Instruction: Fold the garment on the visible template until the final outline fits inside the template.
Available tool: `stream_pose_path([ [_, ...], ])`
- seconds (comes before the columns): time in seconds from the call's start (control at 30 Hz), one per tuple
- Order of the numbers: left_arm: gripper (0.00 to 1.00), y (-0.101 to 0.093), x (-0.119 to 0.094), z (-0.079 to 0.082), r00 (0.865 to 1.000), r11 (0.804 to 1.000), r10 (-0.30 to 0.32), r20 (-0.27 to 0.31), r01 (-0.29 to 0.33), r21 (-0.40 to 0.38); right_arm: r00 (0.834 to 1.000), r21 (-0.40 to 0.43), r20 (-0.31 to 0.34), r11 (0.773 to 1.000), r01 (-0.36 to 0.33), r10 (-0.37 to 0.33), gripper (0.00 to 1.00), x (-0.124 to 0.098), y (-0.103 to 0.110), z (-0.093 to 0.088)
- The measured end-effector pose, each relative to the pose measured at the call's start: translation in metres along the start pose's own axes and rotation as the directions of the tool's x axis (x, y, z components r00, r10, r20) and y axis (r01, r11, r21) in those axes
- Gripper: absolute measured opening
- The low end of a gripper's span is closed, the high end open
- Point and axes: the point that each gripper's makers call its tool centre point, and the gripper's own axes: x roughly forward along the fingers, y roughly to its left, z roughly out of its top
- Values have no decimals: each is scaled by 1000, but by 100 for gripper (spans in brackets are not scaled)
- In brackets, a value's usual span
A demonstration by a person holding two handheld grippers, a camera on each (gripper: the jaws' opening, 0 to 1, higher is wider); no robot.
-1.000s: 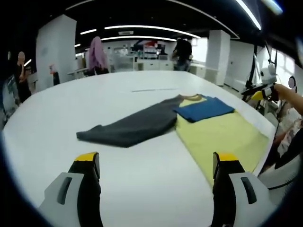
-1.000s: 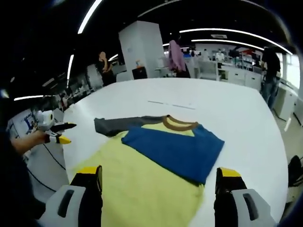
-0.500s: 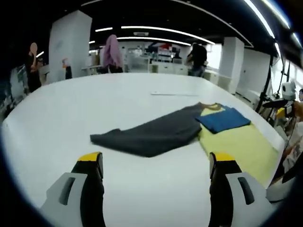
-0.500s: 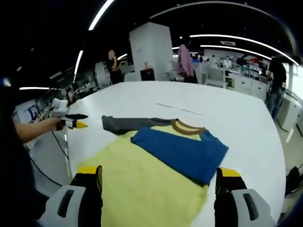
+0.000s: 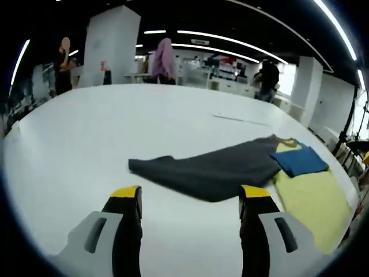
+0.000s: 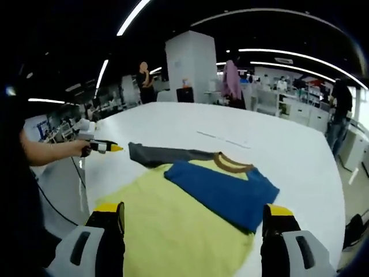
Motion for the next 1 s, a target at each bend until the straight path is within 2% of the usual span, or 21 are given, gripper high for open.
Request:
stream_pose_path([
  [0.17, 55, 6, 11, -1, 998, 998, 65, -6, -65, -19, 1000, -1, -18, 1000, 7, -7, 99, 0, 1, -4],
  [0.33, 44, 7, 21, -8, 993, 993, 113, -28, -113, -25, 1000, 2, -13, 1000, 15, -15, 99, 1, -3, -3],
  [0.57, 32, 7, 32, -14, 988, 988, 148, -45, -150, -45, 999, -2, -22, 1000, 26, -26, 98, 1, -7, -5],
  [0.73, 21, 5, 35, -18, 984, 986, 165, -62, -167, -25, 999, -5, -26, 999, 32, -32, 98, 1, -8, -6],
  [1.0, 11, 2, 41, -24, 979, 983, 179, -96, -182, -27, 999, -10, -23, 999, 40, -41, 97, 1, -10, -6],
])
